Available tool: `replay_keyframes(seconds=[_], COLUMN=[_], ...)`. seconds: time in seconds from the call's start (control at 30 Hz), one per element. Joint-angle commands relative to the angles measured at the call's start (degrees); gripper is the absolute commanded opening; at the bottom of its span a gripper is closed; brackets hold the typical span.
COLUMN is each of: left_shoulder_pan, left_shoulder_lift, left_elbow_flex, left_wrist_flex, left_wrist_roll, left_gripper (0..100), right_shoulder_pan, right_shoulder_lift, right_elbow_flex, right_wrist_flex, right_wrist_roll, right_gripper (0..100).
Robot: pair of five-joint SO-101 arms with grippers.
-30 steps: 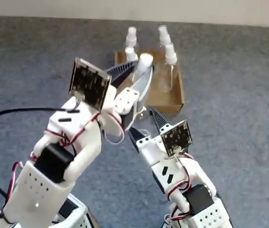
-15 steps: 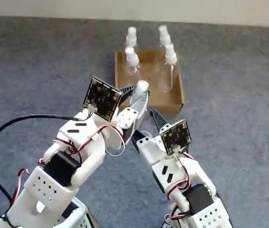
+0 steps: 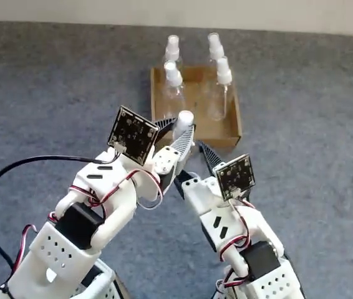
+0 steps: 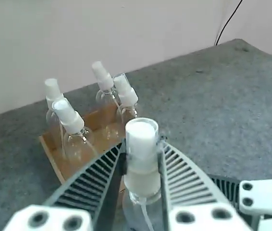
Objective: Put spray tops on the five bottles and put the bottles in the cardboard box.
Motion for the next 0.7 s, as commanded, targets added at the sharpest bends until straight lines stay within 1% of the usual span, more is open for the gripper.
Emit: replay_keyframes(seconds=[0.0, 0.23, 0.43, 0.57, 0.67], left_shoulder_pan=[-0.48, -0.48, -0.66, -0.66, -0.66], left_shoulder_lift=[0.22, 0.22, 0.22, 0.22, 0.22], left_elbow_flex=[0.40, 0.13, -0.04, -1.01, -5.49], left_wrist_flex=[1.67, 3.87, 4.22, 4.40, 7.47], left_wrist_roll=[0.18, 0.00, 0.00, -0.09, -0.09], left_gripper=[1, 1, 12, 12, 12], right_shoulder_pan=[2.42, 2.24, 2.33, 2.33, 2.33], right_shoulder_lift=[-0.66, -0.66, -0.66, -0.66, -0.66], right_elbow_flex=[-1.36, -1.19, -1.10, -1.01, -1.01], right_wrist_flex=[-0.31, -0.31, -0.31, -0.31, -0.31], right_wrist_roll=[-1.05, -1.05, -1.05, -1.05, -1.05], right_gripper=[0.4, 0.4, 0.4, 0.4, 0.4])
